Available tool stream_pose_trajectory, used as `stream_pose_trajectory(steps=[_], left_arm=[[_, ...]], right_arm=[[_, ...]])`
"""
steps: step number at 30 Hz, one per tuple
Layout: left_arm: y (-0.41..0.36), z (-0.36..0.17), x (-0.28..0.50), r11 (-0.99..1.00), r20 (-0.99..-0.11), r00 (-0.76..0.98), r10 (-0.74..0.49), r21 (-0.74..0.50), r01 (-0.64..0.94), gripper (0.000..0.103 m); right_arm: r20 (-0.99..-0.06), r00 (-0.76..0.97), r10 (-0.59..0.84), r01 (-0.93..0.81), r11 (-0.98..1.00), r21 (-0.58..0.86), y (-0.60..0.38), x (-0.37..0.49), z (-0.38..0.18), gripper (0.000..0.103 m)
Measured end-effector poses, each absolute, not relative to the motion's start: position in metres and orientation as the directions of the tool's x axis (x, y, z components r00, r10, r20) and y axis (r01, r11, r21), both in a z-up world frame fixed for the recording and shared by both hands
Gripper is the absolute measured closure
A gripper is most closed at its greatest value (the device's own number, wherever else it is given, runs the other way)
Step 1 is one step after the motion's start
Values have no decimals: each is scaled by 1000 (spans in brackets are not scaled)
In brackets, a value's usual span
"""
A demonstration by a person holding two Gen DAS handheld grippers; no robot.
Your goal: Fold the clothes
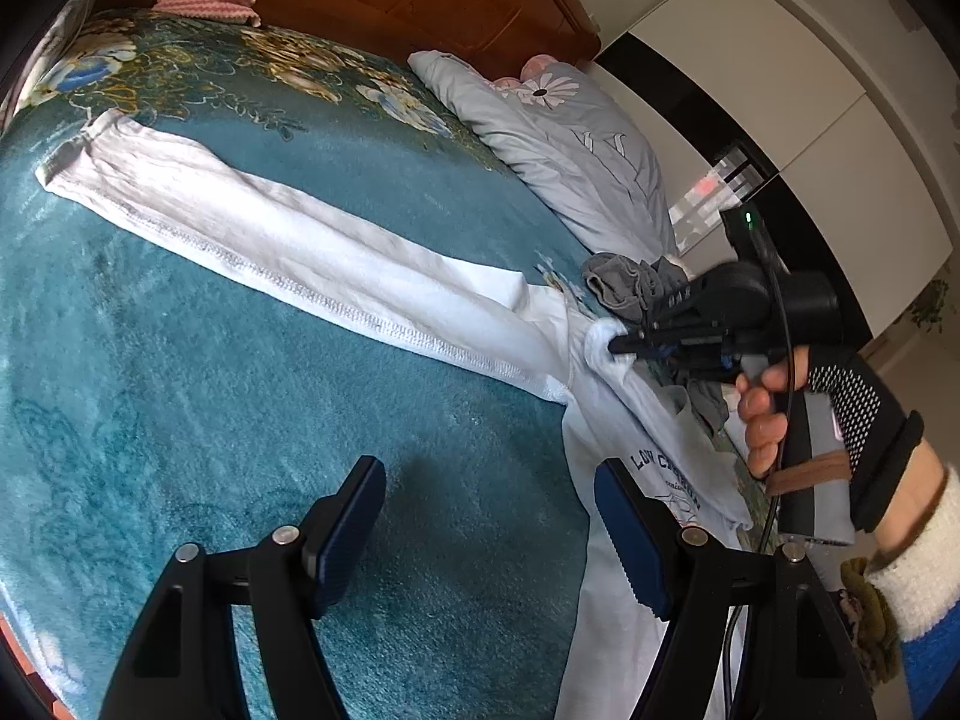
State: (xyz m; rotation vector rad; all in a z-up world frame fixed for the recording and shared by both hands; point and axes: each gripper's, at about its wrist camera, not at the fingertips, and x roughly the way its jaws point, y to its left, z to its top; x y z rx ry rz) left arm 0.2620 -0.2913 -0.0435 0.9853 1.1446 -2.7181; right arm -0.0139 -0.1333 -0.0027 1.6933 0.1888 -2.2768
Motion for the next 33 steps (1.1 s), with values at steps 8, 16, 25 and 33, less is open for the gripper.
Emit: stream_pose_trajectory(steps=[8,16,25,33], left_arm=[[-295,-43,262,-721,-559,-802,214,-644,257,27],[-309,-46,272,-697,-557,-816,155,-647,309,27],[-381,-37,294,-593,-572,-820,-6,-658,464,27],[-493,-49,293,-463,-742,-651,-162,-525,714,29]], right_arm=[[-965,-226,-136,332,-942,55,-154,0,-24,102],[-913,-311,-262,368,-919,139,-155,25,21,65],[-707,-549,-445,234,-895,381,-123,83,107,35],[-734,-504,-456,60,-866,497,-103,82,97,35]])
